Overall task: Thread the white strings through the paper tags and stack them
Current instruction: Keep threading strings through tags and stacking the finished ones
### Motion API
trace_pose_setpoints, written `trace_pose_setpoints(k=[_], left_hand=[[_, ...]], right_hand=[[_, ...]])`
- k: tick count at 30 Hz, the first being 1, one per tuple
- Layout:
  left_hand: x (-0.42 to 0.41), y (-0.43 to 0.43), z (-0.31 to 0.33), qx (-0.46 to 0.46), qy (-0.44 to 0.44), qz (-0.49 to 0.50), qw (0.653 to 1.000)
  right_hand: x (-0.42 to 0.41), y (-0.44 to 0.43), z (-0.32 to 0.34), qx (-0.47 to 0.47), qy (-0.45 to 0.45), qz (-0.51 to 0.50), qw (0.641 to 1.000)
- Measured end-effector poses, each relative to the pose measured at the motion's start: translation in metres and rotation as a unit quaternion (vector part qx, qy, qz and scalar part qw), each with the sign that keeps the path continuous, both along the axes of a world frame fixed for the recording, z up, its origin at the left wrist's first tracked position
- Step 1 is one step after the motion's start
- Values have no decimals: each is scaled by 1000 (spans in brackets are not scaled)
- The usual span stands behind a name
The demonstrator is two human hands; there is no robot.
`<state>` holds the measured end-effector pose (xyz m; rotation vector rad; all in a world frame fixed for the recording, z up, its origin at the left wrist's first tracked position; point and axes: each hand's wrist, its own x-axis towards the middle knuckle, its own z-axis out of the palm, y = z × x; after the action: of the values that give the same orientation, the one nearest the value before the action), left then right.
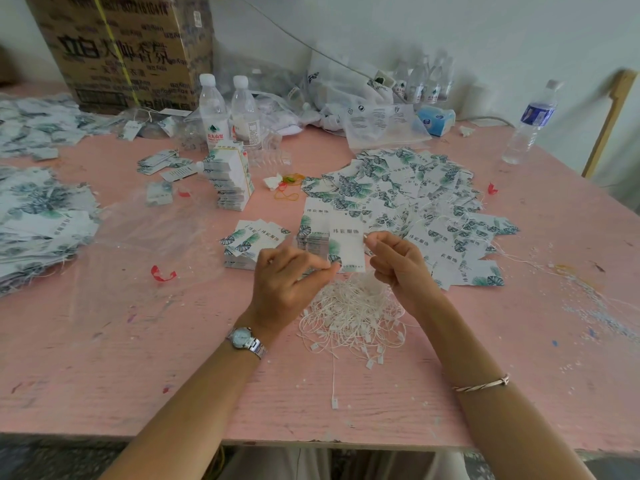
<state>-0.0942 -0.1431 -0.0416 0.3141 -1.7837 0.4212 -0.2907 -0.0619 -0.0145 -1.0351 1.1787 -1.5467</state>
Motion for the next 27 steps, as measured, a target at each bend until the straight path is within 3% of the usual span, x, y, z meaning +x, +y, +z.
trace_pose_setpoints(k=[6,9,17,27], left_hand=[[-7,0,-4,14,-62,-37,997],[-8,-1,-6,100,-93,-78,988],[-11,7,-12,414,9,-140,899],[-15,3,-17,540,89,-237,803]], right_hand=[[0,0,-2,-15,75,-92,993],[2,1,-2,-44,72,-102,991],[4,2,-4,-54,105,-53,992],[9,1,-6,-40,102,26,994]])
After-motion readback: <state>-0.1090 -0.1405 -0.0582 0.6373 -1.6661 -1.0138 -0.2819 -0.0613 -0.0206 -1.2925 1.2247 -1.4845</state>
